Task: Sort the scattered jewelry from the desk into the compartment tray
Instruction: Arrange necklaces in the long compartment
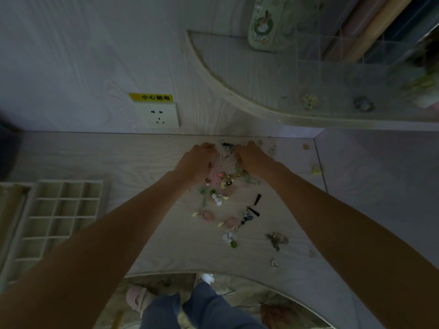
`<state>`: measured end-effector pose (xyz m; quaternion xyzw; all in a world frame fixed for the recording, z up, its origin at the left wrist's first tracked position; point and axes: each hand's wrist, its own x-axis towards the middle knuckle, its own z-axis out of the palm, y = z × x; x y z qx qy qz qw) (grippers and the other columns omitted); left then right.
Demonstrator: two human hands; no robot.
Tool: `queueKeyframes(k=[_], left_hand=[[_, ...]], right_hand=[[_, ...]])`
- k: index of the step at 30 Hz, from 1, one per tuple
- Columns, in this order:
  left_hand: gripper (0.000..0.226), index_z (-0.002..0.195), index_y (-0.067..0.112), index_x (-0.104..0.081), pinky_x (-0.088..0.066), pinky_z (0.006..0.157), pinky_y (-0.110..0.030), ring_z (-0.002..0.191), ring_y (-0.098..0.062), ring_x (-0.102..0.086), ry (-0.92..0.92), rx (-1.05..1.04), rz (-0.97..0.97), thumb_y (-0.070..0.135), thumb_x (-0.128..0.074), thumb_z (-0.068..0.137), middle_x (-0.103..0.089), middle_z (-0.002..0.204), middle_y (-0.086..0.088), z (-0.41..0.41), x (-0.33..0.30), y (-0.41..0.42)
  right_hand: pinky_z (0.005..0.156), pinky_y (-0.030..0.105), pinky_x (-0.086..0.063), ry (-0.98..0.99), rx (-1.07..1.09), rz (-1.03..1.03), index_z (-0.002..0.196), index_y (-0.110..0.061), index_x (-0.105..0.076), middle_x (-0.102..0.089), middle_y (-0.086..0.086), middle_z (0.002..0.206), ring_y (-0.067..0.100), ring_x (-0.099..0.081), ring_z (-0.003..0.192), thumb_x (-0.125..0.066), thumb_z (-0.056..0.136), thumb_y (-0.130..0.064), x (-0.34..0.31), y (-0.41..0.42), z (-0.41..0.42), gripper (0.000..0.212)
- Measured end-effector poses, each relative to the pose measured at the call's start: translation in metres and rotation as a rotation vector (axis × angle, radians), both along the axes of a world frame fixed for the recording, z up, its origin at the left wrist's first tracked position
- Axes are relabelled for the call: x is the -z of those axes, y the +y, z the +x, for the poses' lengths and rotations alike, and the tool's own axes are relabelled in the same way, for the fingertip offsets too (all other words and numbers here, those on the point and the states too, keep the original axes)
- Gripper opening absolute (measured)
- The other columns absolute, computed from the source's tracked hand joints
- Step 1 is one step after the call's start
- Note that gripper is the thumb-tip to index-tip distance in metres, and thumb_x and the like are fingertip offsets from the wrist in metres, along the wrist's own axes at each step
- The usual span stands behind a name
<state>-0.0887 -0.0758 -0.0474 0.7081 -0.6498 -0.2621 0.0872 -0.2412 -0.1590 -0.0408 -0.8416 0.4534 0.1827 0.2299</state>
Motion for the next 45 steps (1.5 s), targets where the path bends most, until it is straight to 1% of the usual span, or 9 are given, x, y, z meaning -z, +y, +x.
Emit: queueKeyframes(k=[4, 7, 10, 17, 23, 27, 33, 38, 45], left_hand=[[0.046, 0.133, 0.011, -0.047, -0.035, 0.107, -0.042, 0.133, -0.028, -0.035, 0.021, -0.030, 0.013, 0.000, -0.050, 0.089, -0.024, 0.153, -0.006, -0.002, -0.003, 0.000], [0.048, 0.135, 0.011, -0.044, -0.037, 0.105, -0.043, 0.132, -0.029, -0.034, 0.029, -0.081, 0.003, 0.001, -0.051, 0.089, -0.018, 0.155, -0.004, -0.007, -0.008, 0.001], [0.046, 0.134, 0.011, -0.044, -0.038, 0.102, -0.043, 0.130, -0.028, -0.034, 0.005, -0.130, -0.028, 0.001, -0.051, 0.089, -0.021, 0.153, -0.004, -0.011, -0.010, 0.001], [0.032, 0.123, 0.007, -0.054, -0.039, 0.094, -0.036, 0.116, -0.026, -0.041, -0.070, -0.113, -0.085, 0.007, -0.044, 0.093, -0.043, 0.130, -0.010, -0.030, -0.008, -0.012], [0.025, 0.108, 0.005, -0.065, -0.040, 0.093, -0.034, 0.112, -0.027, -0.046, 0.042, -0.138, -0.098, 0.014, -0.047, 0.094, -0.052, 0.119, -0.011, -0.037, 0.000, -0.014], [0.022, 0.091, -0.002, -0.071, -0.038, 0.062, -0.013, 0.081, -0.015, -0.056, 0.278, -0.285, -0.103, 0.015, -0.058, 0.088, -0.065, 0.087, -0.009, -0.035, -0.019, -0.012], [0.006, 0.081, 0.009, -0.069, -0.049, 0.062, -0.005, 0.061, 0.004, -0.063, 0.471, -0.383, -0.088, 0.010, -0.064, 0.085, -0.069, 0.072, 0.002, 0.005, -0.057, 0.014], [0.007, 0.080, 0.008, -0.067, -0.058, 0.072, -0.024, 0.067, -0.014, -0.070, 0.702, -0.598, -0.144, 0.002, -0.066, 0.082, -0.071, 0.076, -0.010, 0.052, -0.080, 0.065], [0.017, 0.066, 0.023, -0.066, -0.056, 0.075, -0.036, 0.072, -0.025, -0.071, 0.615, -0.801, -0.262, 0.011, -0.076, 0.071, -0.072, 0.072, -0.011, 0.141, -0.078, 0.155]], right_hand=[[0.083, 0.033, -0.043, -0.025, 0.021, -0.015, 0.122, -0.001, -0.045, -0.042, 0.018, 0.114, 0.030, -0.048, 0.102, -0.046, 0.095, -0.016, 0.002, 0.003, 0.000, 0.030], [0.057, 0.026, -0.027, -0.079, 0.003, -0.018, 0.098, -0.010, -0.049, -0.038, 0.004, 0.087, 0.019, -0.040, 0.088, -0.045, 0.094, -0.009, -0.001, 0.001, -0.002, 0.006], [0.057, 0.027, -0.022, -0.102, -0.009, -0.012, 0.077, -0.017, -0.041, -0.039, 0.002, 0.085, 0.016, -0.038, 0.086, -0.044, 0.095, -0.007, -0.002, 0.000, -0.004, 0.020], [0.075, 0.027, -0.038, -0.033, -0.005, -0.052, 0.112, 0.001, -0.056, -0.057, 0.019, 0.113, 0.029, -0.055, 0.102, -0.037, 0.097, -0.005, -0.001, 0.003, -0.002, 0.024], [0.049, 0.018, -0.026, -0.157, 0.126, 0.014, 0.060, -0.017, -0.038, -0.038, -0.002, 0.064, 0.009, -0.037, 0.057, -0.043, 0.094, -0.006, -0.006, 0.008, -0.001, 0.036], [0.065, 0.026, -0.037, -0.387, 0.216, 0.004, 0.096, 0.002, -0.060, -0.059, 0.012, 0.088, 0.018, -0.051, 0.079, -0.056, 0.091, -0.012, -0.018, 0.022, -0.003, 0.016], [0.065, 0.019, -0.050, -0.711, 0.371, 0.134, 0.090, -0.002, -0.067, -0.066, -0.002, 0.076, 0.001, -0.061, 0.064, -0.063, 0.084, -0.002, -0.038, 0.045, 0.014, 0.007], [0.061, 0.015, -0.055, -0.910, 0.525, 0.524, 0.100, 0.014, -0.064, -0.062, 0.006, 0.073, 0.001, -0.064, 0.057, -0.063, 0.080, 0.012, -0.043, 0.074, 0.048, 0.020], [0.068, 0.013, -0.054, -0.884, 0.393, 0.638, 0.103, 0.008, -0.067, -0.067, 0.008, 0.079, 0.002, -0.067, 0.063, -0.069, 0.077, 0.007, -0.047, 0.117, 0.117, 0.026]])
